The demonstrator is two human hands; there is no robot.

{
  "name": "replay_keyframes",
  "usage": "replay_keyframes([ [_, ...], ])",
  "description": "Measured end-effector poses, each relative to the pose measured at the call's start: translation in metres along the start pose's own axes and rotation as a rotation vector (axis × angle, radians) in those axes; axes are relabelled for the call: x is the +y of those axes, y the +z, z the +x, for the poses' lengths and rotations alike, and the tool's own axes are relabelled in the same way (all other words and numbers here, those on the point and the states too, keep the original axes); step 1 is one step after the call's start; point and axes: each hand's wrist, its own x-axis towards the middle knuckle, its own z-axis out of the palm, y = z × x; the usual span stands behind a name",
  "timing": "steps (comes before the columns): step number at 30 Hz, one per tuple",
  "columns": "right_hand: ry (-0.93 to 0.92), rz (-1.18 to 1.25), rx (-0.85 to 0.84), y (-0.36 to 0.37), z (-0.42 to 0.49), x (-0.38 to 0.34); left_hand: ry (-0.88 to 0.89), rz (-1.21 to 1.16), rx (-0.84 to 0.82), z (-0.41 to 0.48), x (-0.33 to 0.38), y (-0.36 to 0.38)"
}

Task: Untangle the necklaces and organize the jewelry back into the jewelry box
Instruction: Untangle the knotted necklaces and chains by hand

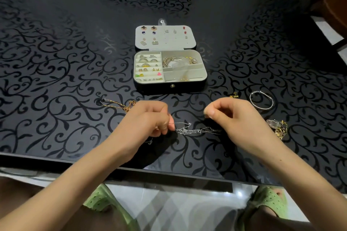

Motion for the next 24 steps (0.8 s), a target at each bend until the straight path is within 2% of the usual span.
replay_keyframes([
  [3, -0.121, -0.172, 0.013, 0.008, -0.003, -0.002, 0.004, 0.094, 0.012, -0.001, 0.002, -0.003],
  [7, -0.249, -0.32, 0.011, 0.02, -0.007, -0.003, 0.032, 0.331, -0.018, -0.009, 0.006, -0.009],
  [17, -0.265, -0.439, -0.009, 0.04, -0.007, -0.003, 0.214, 0.806, -0.126, -0.021, 0.005, -0.014],
  [19, -0.243, -0.418, -0.033, 0.038, -0.008, -0.003, 0.217, 0.868, -0.13, -0.021, 0.004, -0.015],
  [24, -0.128, -0.138, -0.1, 0.021, -0.013, -0.007, 0.192, 0.928, -0.12, -0.021, 0.008, -0.015],
])
